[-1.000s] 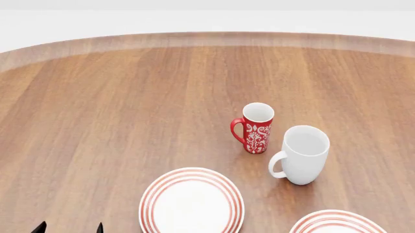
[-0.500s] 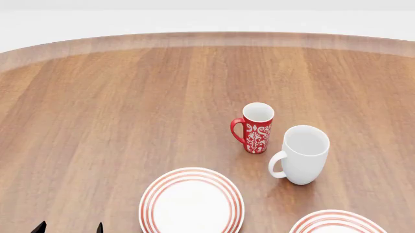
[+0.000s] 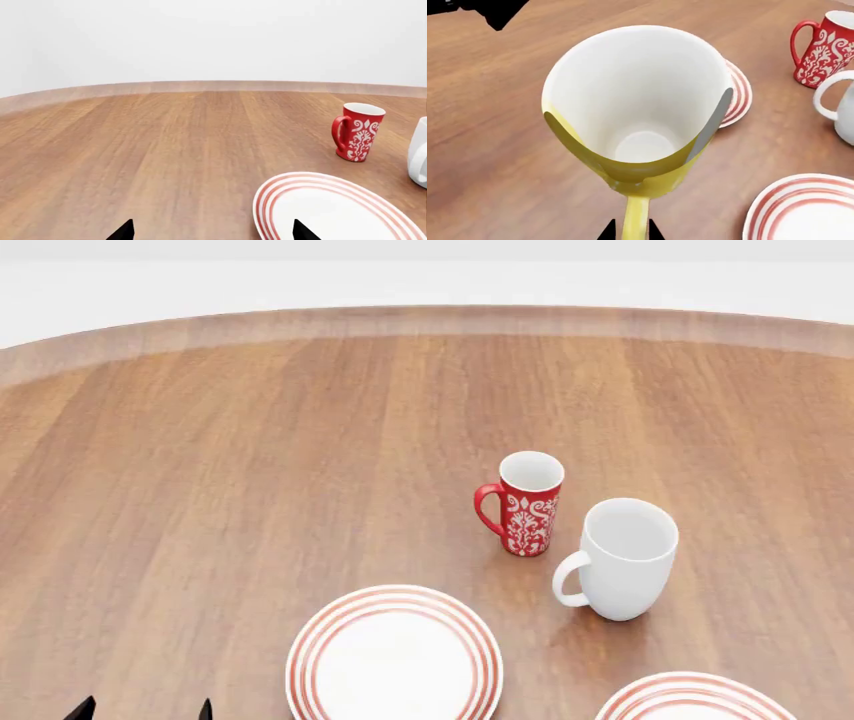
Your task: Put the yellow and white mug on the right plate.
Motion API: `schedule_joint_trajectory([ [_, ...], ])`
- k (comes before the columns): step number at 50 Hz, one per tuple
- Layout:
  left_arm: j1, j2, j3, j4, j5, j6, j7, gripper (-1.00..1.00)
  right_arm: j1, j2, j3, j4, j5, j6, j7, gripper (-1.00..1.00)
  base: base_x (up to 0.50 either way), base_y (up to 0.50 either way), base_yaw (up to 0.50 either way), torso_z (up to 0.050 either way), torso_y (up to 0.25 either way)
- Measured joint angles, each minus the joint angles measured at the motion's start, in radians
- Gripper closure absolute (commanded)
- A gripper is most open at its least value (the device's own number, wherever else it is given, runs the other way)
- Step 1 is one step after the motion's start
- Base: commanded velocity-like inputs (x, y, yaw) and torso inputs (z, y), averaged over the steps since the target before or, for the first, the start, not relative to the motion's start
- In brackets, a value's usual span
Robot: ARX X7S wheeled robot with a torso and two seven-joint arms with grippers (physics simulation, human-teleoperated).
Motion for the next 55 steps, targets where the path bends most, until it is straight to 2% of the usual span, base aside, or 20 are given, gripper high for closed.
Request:
schedule_joint_trajectory([
  [25, -0.002, -0.004, 0.008, -0.006, -0.004, 0.004, -0.005, -1.0, -0.079, 0.029, 0.179, 0.004, 0.105, -0.017, 0.064, 1.0, 0.0, 0.0, 0.0, 0.0, 0.0],
  [55, -0.006, -0.008, 0.017, -0.009, -0.009, 0.006, -0.011, -1.0, -0.106, 0.026, 0.278, 0.057, 0.155, -0.016, 0.115, 1.0, 0.0, 0.0, 0.0, 0.0, 0.0],
])
